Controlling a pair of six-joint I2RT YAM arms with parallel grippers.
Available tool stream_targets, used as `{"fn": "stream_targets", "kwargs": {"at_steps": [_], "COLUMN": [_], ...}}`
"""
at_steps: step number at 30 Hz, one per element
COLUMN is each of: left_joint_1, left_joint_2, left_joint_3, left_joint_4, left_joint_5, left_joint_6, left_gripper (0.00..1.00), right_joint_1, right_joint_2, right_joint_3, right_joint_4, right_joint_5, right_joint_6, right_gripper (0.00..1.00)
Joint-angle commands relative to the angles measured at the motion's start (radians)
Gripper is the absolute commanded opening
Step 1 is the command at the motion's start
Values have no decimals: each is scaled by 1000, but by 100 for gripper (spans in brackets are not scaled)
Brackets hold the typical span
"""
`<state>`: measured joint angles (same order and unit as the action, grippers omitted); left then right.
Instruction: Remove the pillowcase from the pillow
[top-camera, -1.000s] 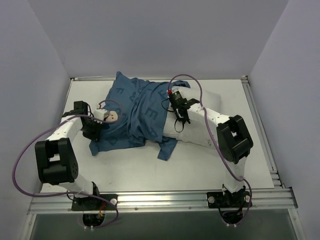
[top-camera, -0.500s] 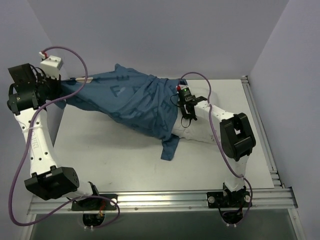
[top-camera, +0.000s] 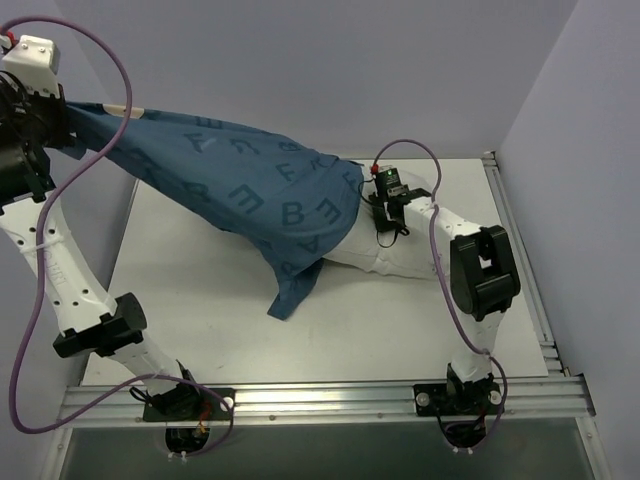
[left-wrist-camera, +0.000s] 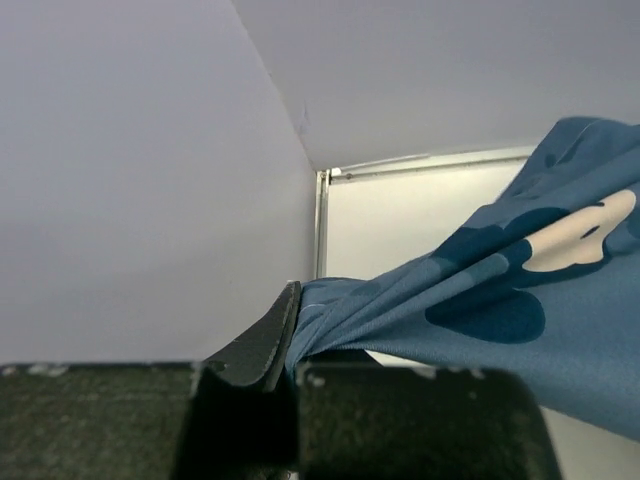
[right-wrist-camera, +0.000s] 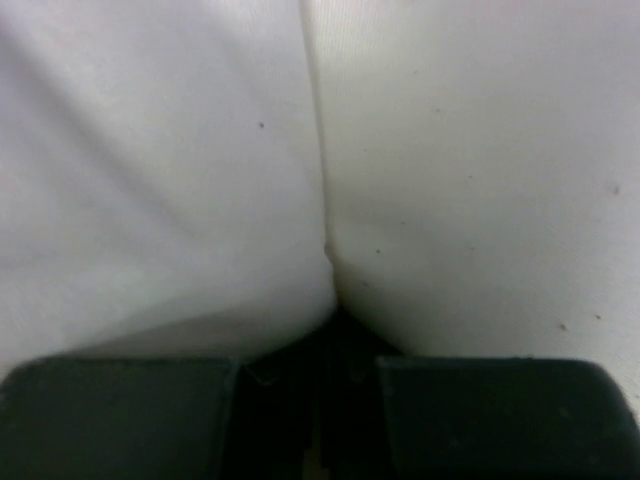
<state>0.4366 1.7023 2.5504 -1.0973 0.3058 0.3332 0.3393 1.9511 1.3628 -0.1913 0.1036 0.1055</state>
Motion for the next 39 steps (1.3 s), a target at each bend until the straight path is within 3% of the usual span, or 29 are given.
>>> {"fn": "stream_targets", "kwargs": {"at_steps": [1, 5, 11, 15, 18, 20, 23, 26, 27, 29, 34, 39], "left_joint_1": [91, 100, 299, 364, 372, 343, 344, 343, 331, 275, 12, -133], "left_joint_2": [-7, -18, -9, -18, -101, -156, -135, -128, -141, -174, -263, -225], "left_joint_3": [165, 134, 123, 91, -66, -192, -150, -145, -169, -223, -447, -417], "left_joint_4": [301, 396, 527, 534, 602, 663, 625, 596, 602, 599, 588, 472], "left_joint_5": [-234, -312, -382, -340, -214, -227, -249, -165, -90, -82, -49, -33], "left_joint_6": [-31, -58, -193, -195, -192, -166, -166, -187, -195, -174, -132, -177], "left_gripper": [2, 2, 2, 2, 2, 2, 2, 2, 2, 2, 2, 2], "right_joint_1": [-134, -160, -258, -292, -304, -321, -434, -456, -445, -427, -407, -373], "right_joint_2": [155, 175, 174, 180, 187, 184, 190, 164, 154, 134, 106, 69], "right_joint_3": [-140, -137, -140, -137, -133, -131, -122, -111, -113, -113, -113, -130], "right_joint_4": [-310, -318, -320, -315, -316, -312, -303, -300, -284, -270, -240, -206], "right_joint_5": [191, 211, 257, 263, 254, 260, 242, 190, 153, 102, -39, -93], "right_joint_6": [-20, -20, -21, -26, -27, -33, -32, -18, -20, -17, -3, 16], "right_gripper": [0, 0, 0, 0, 0, 0, 0, 0, 0, 0, 0, 0]}}
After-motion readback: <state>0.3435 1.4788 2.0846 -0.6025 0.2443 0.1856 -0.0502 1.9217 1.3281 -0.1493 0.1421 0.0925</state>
